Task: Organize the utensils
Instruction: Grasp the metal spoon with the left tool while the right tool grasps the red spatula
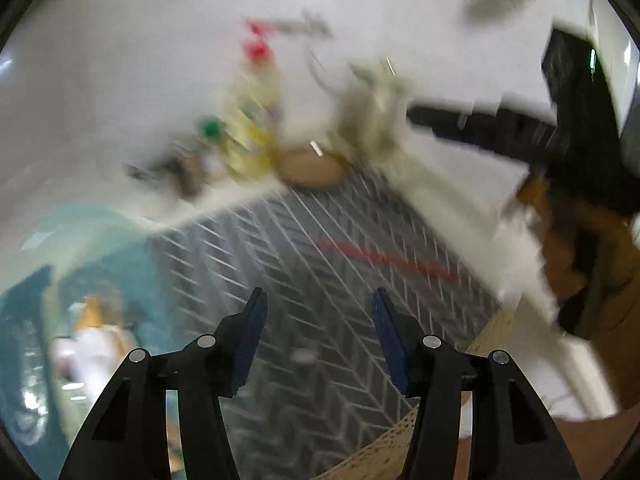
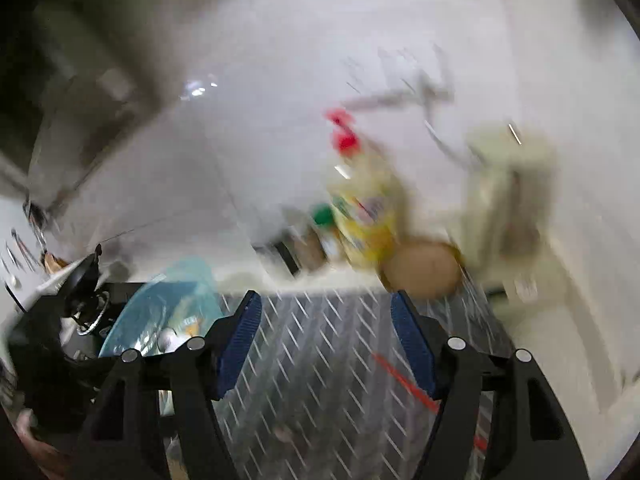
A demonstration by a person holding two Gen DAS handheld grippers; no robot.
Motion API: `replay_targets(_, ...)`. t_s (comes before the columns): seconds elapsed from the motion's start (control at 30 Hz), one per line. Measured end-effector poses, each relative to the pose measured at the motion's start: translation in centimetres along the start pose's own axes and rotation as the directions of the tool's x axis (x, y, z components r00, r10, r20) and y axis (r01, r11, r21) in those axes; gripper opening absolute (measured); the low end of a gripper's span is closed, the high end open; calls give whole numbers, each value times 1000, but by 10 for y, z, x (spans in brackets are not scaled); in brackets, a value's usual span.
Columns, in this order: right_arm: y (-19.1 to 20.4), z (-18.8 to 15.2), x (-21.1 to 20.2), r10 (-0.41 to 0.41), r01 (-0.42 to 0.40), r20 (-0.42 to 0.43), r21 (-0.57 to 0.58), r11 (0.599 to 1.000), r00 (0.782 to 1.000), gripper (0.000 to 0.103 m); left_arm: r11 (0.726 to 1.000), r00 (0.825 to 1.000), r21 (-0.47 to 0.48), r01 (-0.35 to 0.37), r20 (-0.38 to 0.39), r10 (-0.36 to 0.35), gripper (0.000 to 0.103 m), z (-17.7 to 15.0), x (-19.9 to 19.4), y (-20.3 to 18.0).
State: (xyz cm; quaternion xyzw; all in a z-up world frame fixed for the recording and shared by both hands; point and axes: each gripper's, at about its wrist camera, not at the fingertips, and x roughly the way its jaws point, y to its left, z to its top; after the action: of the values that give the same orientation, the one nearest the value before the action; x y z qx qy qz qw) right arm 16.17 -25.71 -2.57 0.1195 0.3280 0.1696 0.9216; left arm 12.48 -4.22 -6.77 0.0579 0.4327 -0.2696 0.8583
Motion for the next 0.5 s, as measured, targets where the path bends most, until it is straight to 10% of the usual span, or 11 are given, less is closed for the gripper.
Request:
replay_targets(0.2, -78, -46, 9, 6, 11, -160, 102, 995, 987, 66, 997, 983, 55, -52, -171, 61, 55, -11, 101, -12)
replay_targets(0.5, -117, -75, 28, 32, -6, -254, 104, 995, 967, 66, 978, 967, 196, -76, -226, 121, 50, -17, 135, -22)
